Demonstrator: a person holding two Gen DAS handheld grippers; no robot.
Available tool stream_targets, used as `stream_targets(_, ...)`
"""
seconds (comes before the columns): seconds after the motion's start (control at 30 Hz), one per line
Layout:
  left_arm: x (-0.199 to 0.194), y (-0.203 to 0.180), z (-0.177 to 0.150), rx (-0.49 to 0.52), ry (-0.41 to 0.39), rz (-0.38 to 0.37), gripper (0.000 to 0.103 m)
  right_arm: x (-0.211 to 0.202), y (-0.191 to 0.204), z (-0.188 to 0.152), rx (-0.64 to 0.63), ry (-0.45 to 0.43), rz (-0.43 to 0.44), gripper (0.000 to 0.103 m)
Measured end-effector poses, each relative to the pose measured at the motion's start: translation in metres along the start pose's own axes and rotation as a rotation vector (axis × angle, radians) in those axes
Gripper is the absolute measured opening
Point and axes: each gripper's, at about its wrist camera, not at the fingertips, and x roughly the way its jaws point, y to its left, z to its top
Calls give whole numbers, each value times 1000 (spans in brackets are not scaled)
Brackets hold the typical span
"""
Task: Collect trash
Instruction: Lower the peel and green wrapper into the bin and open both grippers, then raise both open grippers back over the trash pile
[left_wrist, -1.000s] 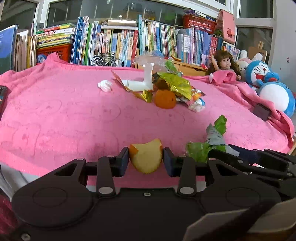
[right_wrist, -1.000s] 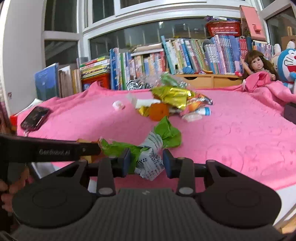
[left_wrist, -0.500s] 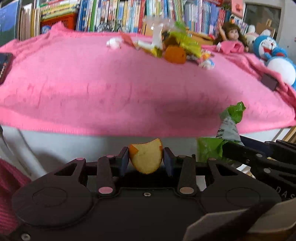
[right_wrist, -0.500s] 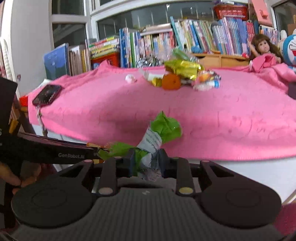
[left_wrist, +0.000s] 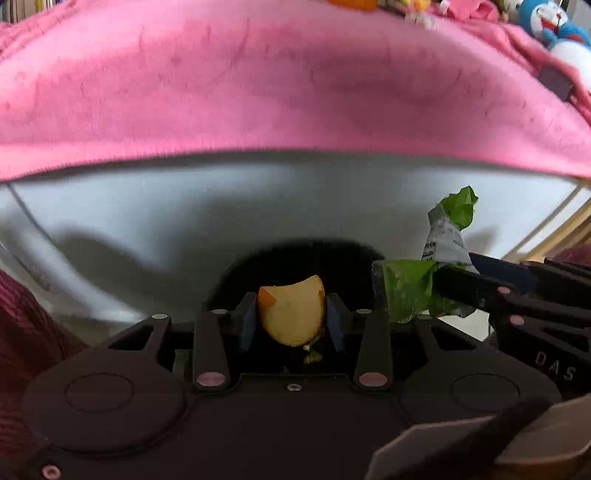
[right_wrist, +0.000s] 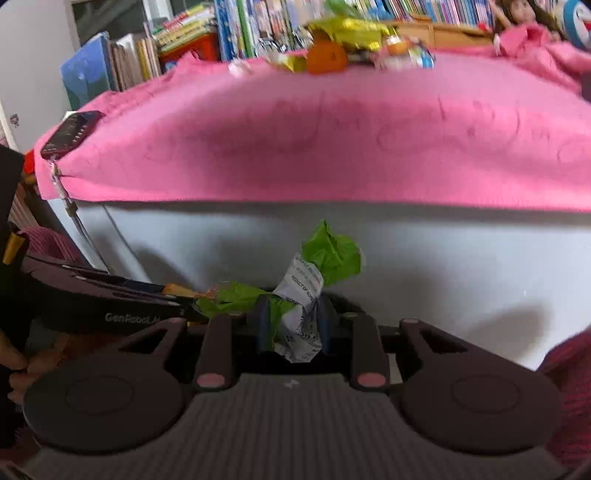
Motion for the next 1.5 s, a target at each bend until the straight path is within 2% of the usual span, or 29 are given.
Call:
stream_targets(0.23,15,2,-4,-9,76,-12,40,10,-5,-5,23,48,1,34)
stream_targets(0.47,19,-1,-4,0,90,-8,46,13,-7,-5,32,62,4,37)
stream_targets(0.57,20,-2,-3,2,93,-5,50,16,-7,-2,41,66,6,55)
stream_targets(0.63,19,-4,-3,-2,94,-3,54,17,-8,-2,44,66,10,55)
stream_targets(0.7,18,-2,-3,-2,91,-1,57,17,-8,-1,45,65,8,60)
stream_targets(0.8,17,-2,-2,-1,83,1,72,18,-9,-2,51,64,10,64)
stream_targets(0.93,11,-3,1,4,60,9,74,16,-11,0,58,54,16,65)
stream_targets(1.17,-25,-3,22,14,-58,-18,78,-5,-12,19,21,-43,17,68)
stream_targets(1.37,-70,2,52,-4,-228,-67,84,-36,-15,50,-26,-187,17,74)
stream_targets(1.5,-88,7,77,-1,-338,-55,87,-48,-18,73,-63,-283,-25,77)
